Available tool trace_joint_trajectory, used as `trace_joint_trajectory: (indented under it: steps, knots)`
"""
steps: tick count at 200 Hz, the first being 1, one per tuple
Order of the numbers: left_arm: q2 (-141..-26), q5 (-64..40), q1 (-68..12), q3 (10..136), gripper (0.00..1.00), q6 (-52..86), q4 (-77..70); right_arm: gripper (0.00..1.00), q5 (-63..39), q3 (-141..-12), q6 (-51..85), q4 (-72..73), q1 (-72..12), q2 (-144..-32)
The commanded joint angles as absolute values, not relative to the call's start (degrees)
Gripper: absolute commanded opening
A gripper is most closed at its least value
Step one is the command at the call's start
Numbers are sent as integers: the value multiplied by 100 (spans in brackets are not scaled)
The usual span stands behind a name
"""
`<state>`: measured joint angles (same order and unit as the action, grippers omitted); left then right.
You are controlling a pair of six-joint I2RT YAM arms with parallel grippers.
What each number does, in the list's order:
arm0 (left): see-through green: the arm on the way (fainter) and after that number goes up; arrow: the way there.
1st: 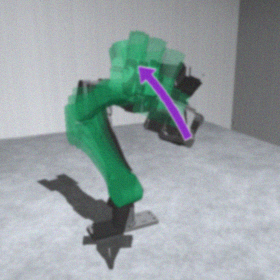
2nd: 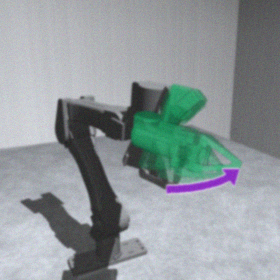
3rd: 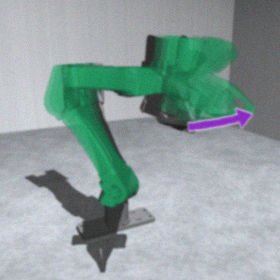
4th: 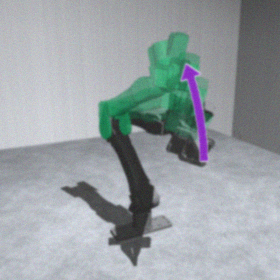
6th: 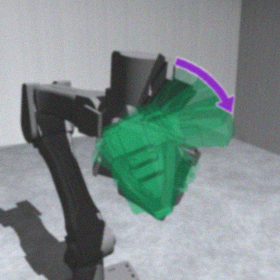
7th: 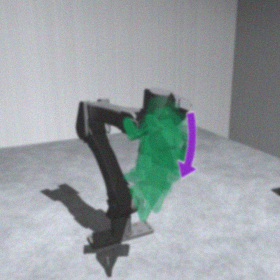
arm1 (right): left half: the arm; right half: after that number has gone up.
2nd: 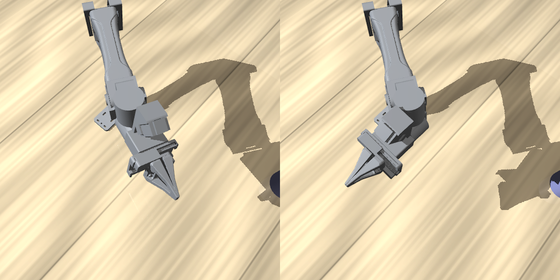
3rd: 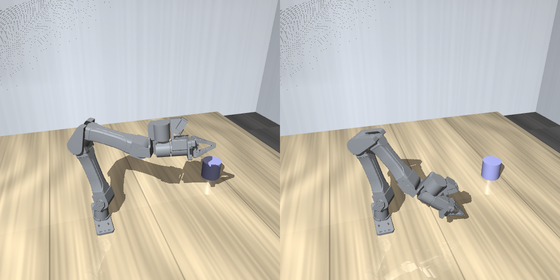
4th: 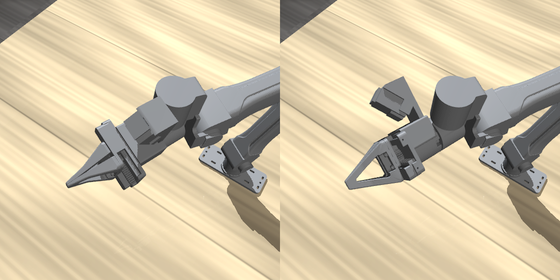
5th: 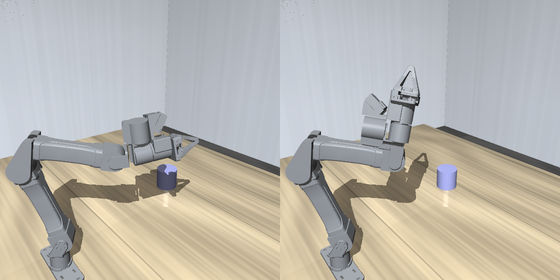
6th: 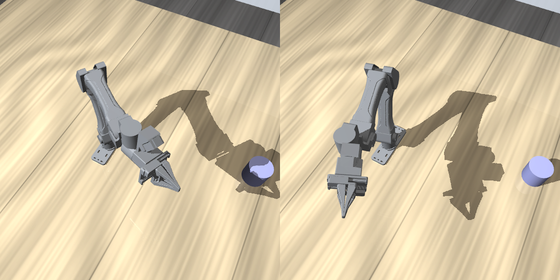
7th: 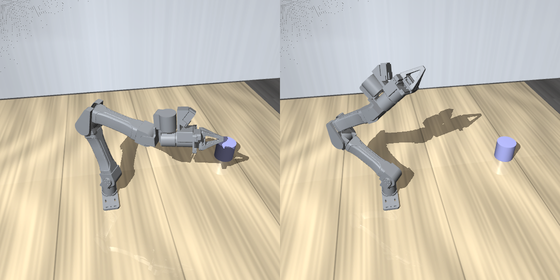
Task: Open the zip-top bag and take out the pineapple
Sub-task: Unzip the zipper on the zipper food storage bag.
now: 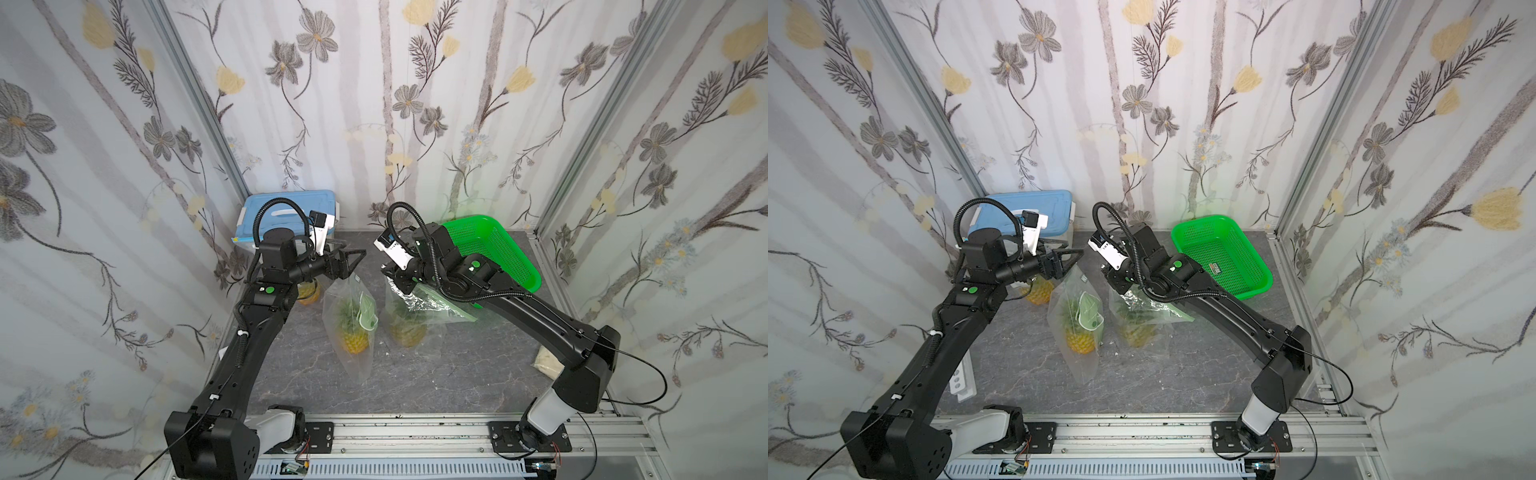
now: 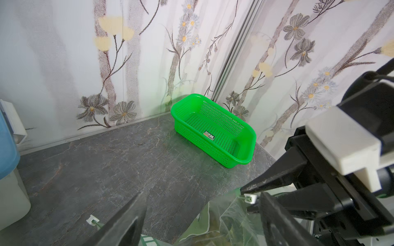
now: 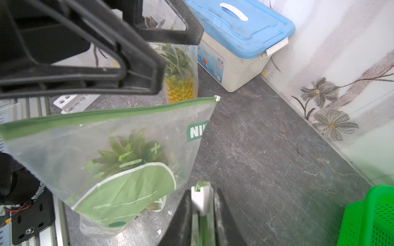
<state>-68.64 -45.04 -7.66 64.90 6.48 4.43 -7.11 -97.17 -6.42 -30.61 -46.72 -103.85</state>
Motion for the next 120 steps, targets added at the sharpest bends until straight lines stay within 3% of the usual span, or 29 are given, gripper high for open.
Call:
trace_joint_trajectory:
  steps: [1,44,120]
  knots:
    - [-6882,-4635,-756,6454,85,716,145,13,-549,-9732,-654,-2856,-4669,-10385]
    - [-7044,-5104,-756,6458,86,752,88,3,-600,-9451,-724,-2656,-4657,-10169]
    - [-7516,-6401,-863,6381,83,178,-3,0,-1949,-8480,-1076,-1910,-4164,-9339]
